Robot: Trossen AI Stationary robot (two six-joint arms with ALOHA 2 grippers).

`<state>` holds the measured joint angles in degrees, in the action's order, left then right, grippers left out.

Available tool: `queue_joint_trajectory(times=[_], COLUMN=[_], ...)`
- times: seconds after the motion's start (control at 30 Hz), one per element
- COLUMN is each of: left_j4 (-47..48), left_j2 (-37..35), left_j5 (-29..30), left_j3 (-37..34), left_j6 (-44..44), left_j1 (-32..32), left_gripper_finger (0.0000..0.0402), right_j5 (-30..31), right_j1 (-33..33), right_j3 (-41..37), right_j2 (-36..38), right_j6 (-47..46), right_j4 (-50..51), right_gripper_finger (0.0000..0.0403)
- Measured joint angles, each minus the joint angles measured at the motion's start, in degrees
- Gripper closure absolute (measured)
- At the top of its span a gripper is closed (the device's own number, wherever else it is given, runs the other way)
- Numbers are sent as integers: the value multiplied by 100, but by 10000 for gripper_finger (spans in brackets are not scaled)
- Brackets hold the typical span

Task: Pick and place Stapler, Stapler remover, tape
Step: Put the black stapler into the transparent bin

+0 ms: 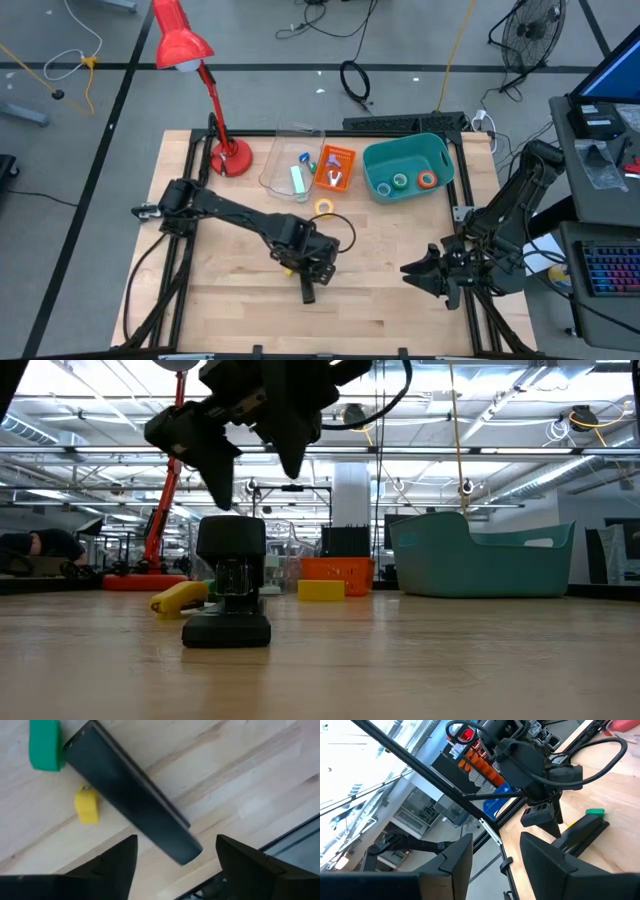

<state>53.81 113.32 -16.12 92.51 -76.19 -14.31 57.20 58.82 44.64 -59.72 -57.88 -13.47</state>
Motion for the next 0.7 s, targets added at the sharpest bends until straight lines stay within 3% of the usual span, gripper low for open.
queue_joint_trajectory(times=[0.17,0.43,0.6,0.7], left_j4=[-2,-73,-111,-172], left_j2=[0,46,245,397], left_j5=[285,1544,1752,1710], left_j3=[0,0,-2,6], left_j6=[-562,-2902,-3606,-3760], left_j1=[-256,-486,-479,-475], left_gripper_finger=[96,98,109,107], right_j5=[-78,-1562,-2138,-2176], right_j1=[12,-69,-68,-69], right_j3=[-1,-2,-2,-2], right_j2=[3,471,849,1017], right_j6=[68,397,282,354], right_j4=[3,442,1110,1188], right_gripper_finger=[245,245,245,245])
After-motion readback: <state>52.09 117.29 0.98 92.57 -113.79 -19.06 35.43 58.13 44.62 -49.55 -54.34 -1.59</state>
